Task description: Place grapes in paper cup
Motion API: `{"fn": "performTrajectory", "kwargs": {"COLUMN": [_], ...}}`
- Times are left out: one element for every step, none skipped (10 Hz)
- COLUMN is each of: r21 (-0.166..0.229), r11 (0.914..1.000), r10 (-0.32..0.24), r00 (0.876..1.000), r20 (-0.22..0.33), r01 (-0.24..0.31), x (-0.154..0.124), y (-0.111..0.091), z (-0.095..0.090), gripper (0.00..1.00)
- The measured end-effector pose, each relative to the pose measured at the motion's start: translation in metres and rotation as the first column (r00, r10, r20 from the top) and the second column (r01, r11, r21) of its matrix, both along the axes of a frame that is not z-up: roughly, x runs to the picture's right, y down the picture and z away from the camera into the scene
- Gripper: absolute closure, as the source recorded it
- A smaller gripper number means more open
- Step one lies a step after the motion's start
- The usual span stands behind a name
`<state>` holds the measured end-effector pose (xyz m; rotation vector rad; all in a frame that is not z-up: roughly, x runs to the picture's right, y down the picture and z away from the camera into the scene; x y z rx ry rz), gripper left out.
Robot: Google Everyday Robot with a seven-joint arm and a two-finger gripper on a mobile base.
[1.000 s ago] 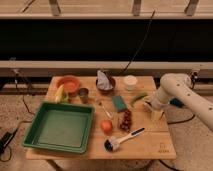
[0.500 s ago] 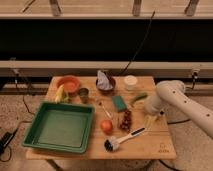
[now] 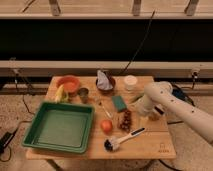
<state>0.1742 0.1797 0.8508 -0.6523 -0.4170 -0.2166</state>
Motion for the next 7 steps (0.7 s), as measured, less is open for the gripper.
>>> {"fn": "performTrajectory", "kwargs": {"r21": [-0.012,-0.021,-0.032,-0.039,-0.046,-0.061,-0.068], "r11": [0.9999,0.9997,0.9993,0.9990,0.9987,0.9979,0.9976], "r10": [-0.009,-0.013,-0.018,-0.019,-0.021,-0.020,-0.014], "r00": [1.000,1.000,0.999,0.999,0.999,0.999,0.999], "r20": [0.013,0.019,0.026,0.032,0.039,0.041,0.044], "r01": [0.009,0.014,0.019,0.020,0.023,0.022,0.016], "x": [-0.006,-0.007,-0.009,-0.011,-0.015,-0.015,-0.016], "y": [0.002,0.004,0.007,0.008,0.010,0.014,0.016], "z": [0.005,0.006,0.007,0.008,0.009,0.010,0.010], "gripper": [0.20,0.20,0.20,0.20,0.21,0.27,0.38]}}
